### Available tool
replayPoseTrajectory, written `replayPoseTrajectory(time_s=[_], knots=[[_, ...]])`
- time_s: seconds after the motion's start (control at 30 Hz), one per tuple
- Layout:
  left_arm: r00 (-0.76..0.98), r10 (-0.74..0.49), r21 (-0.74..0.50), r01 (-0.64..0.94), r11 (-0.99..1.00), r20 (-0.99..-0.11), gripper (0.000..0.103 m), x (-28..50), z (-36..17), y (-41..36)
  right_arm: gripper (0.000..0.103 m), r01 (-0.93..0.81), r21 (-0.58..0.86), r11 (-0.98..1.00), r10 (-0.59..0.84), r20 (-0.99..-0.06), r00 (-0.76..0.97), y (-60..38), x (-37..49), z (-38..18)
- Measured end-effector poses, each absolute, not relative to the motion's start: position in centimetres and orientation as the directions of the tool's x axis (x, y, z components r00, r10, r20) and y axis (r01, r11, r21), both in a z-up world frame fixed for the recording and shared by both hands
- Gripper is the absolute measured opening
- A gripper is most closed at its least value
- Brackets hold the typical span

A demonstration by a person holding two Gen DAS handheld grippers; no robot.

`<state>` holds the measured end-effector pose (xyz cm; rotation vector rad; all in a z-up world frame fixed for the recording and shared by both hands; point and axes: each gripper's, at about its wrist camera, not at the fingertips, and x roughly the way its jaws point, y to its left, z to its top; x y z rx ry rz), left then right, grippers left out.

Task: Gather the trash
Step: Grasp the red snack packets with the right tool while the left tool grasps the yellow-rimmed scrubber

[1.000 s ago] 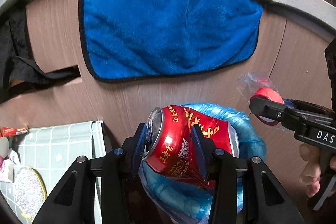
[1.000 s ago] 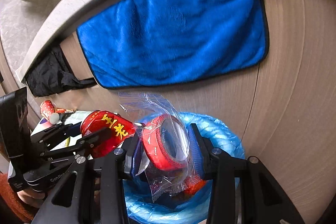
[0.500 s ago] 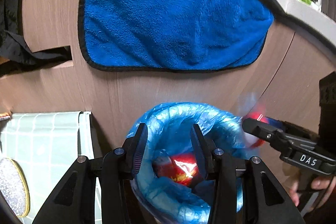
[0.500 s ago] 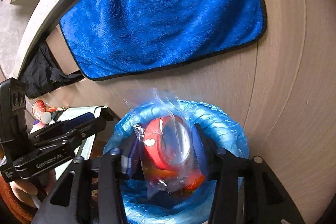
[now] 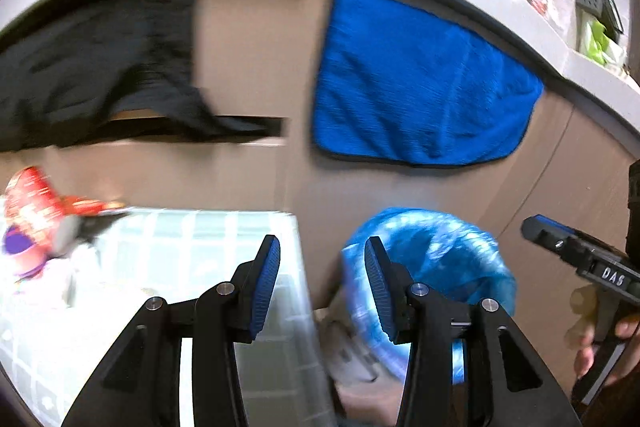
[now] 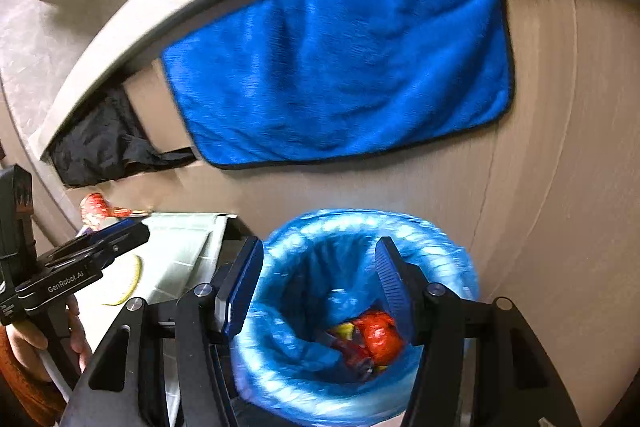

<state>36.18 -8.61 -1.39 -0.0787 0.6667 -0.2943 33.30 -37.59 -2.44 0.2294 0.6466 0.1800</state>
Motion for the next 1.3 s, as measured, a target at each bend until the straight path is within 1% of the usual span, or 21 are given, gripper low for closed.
replayPoseTrajectory(time_s=[0.13, 0.17, 0.3, 0.43, 0.6, 0.73, 0.8, 0.87, 0.9, 0.93, 1.0, 1.1, 1.13, 1.2, 1.23, 1.27, 1.3], knots=[[0.773, -0.222, -0.152, 0.164, 0.975, -0.594, 0.045, 34.0, -0.7, -3.3, 0.057, -0.15, 0.316, 0.937, 0.312, -0.561, 0.766, -34.8, 32.8, -1.9], [0.78, -0.201, -0.145, 0.142, 0.979, -0.592, 0.045, 33.7, -0.6, -1.9, 0.057, -0.159, 0.308, 0.938, 0.315, -0.566, 0.762, -33.6, 32.8, -1.7], [0.806, -0.104, -0.136, 0.029, 0.99, -0.582, 0.045, 32.6, -0.5, 5.0, 0.057, -0.199, 0.25, 0.948, 0.31, -0.575, 0.757, -28.8, 33.1, -1.1], [0.818, -0.037, -0.166, -0.072, 0.983, -0.574, 0.045, 31.5, -0.9, 11.1, 0.057, -0.276, 0.213, 0.937, 0.348, -0.619, 0.704, -22.8, 34.3, -1.0], [0.819, 0.003, -0.179, -0.129, 0.975, -0.574, 0.045, 29.9, -1.6, 16.3, 0.057, -0.382, 0.099, 0.919, 0.35, -0.651, 0.673, -14.2, 35.5, -1.9], [0.819, 0.013, -0.204, -0.158, 0.966, -0.573, 0.045, 28.5, -2.4, 19.5, 0.055, -0.534, 0.062, 0.843, 0.441, -0.649, 0.62, -8.4, 37.1, -2.4], [0.817, 0.009, -0.231, -0.173, 0.958, -0.577, 0.045, 27.9, -2.9, 20.9, 0.054, -0.59, -0.014, 0.808, 0.433, -0.665, 0.609, -5.2, 38.7, -2.7], [0.813, 0.006, -0.251, -0.187, 0.95, -0.582, 0.045, 27.6, -3.4, 22.3, 0.054, -0.61, -0.131, 0.781, 0.386, -0.667, 0.637, -2.7, 39.9, -3.3], [0.81, 0.008, -0.257, -0.195, 0.947, -0.586, 0.045, 27.4, -3.6, 22.9, 0.054, -0.613, -0.212, 0.761, 0.35, -0.661, 0.663, -1.3, 40.8, -3.9], [0.807, 0.009, -0.261, -0.202, 0.944, -0.591, 0.045, 27.3, -3.8, 23.4, 0.053, -0.614, -0.253, 0.748, 0.332, -0.658, 0.676, -0.4, 41.4, -4.4], [0.8, 0.008, -0.271, -0.213, 0.939, -0.6, 0.045, 27.4, -4.3, 24.2, 0.047, -0.618, -0.287, 0.732, 0.312, -0.665, 0.678, 1.0, 43.1, -5.4], [0.793, 0.007, -0.281, -0.224, 0.933, -0.609, 0.045, 27.8, -4.7, 24.9, 0.045, -0.627, -0.295, 0.721, 0.303, -0.68, 0.668, 2.7, 45.6, -6.9], [0.791, 0.003, -0.288, -0.226, 0.931, -0.612, 0.045, 28.0, -4.8, 25.1, 0.043, -0.621, -0.327, 0.712, 0.282, -0.677, 0.68, 3.5, 46.4, -7.6], [0.789, -0.001, -0.294, -0.228, 0.928, -0.615, 0.045, 28.4, -4.8, 25.3, 0.031, -0.614, -0.378, 0.693, 0.253, -0.67, 0.698, 4.5, 47.3, -8.6], [0.787, -0.002, -0.294, -0.228, 0.928, -0.616, 0.045, 28.6, -4.9, 25.3, 0.028, -0.619, -0.401, 0.676, 0.241, -0.672, 0.7, 5.2, 47.8, -9.2], [0.786, -0.003, -0.293, -0.227, 0.929, -0.618, 0.045, 28.8, -4.8, 25.3, 0.016, -0.625, -0.407, 0.667, 0.24, -0.676, 0.697, 5.6, 48.2, -9.5], [0.785, -0.004, -0.291, -0.226, 0.93, -0.62, 0.045, 29.0, -4.9, 25.2, 0.011, -0.63, -0.403, 0.664, 0.243, -0.68, 0.691, 6.0, 48.4, -9.7]])
